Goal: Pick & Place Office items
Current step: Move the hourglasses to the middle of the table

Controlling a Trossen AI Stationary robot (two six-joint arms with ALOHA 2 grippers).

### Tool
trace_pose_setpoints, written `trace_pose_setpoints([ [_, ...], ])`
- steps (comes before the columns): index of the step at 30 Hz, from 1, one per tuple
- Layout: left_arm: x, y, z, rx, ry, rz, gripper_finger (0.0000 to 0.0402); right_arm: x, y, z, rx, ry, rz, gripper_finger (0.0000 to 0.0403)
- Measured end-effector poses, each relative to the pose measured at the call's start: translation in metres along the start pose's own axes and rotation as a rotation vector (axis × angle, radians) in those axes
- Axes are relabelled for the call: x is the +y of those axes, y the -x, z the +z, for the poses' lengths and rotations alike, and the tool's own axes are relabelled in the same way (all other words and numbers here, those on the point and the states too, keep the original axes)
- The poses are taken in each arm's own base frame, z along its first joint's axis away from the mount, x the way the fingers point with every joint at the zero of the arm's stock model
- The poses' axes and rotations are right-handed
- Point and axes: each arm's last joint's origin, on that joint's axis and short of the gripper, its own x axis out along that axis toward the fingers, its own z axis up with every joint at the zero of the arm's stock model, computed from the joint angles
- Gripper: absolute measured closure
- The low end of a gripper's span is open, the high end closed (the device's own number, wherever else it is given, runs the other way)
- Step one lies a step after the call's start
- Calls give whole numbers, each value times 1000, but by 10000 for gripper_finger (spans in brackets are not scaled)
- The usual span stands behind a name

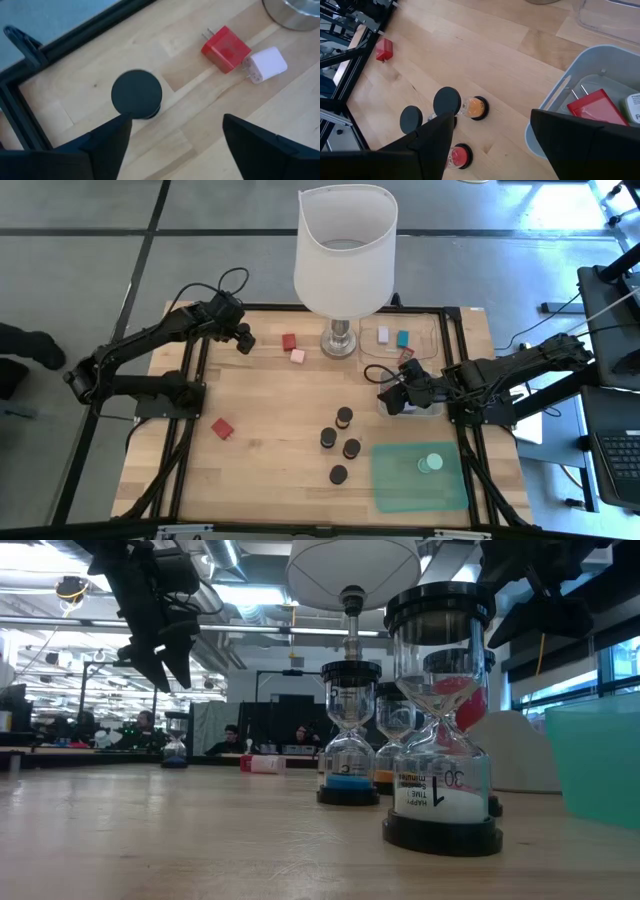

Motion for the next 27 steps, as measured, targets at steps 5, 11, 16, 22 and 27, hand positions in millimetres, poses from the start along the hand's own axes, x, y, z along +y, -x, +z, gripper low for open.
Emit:
trace_pose_setpoints([
  [5, 2, 0, 2, -21, -3, 40, 51, 0, 0, 0, 0, 0, 0, 136],
  [11, 11, -7, 8, -45, 41, 104, 48, 0, 0, 0, 0, 0, 0, 136],
  [16, 20, -28, 12, 46, 97, 44, 49, 0, 0, 0, 0, 0, 0, 136],
  [22, 21, -41, 13, 93, 113, 64, 49, 0, 0, 0, 0, 0, 0, 136],
  [27, 20, -48, 15, 97, 110, 72, 49, 0, 0, 0, 0, 0, 0, 136],
])
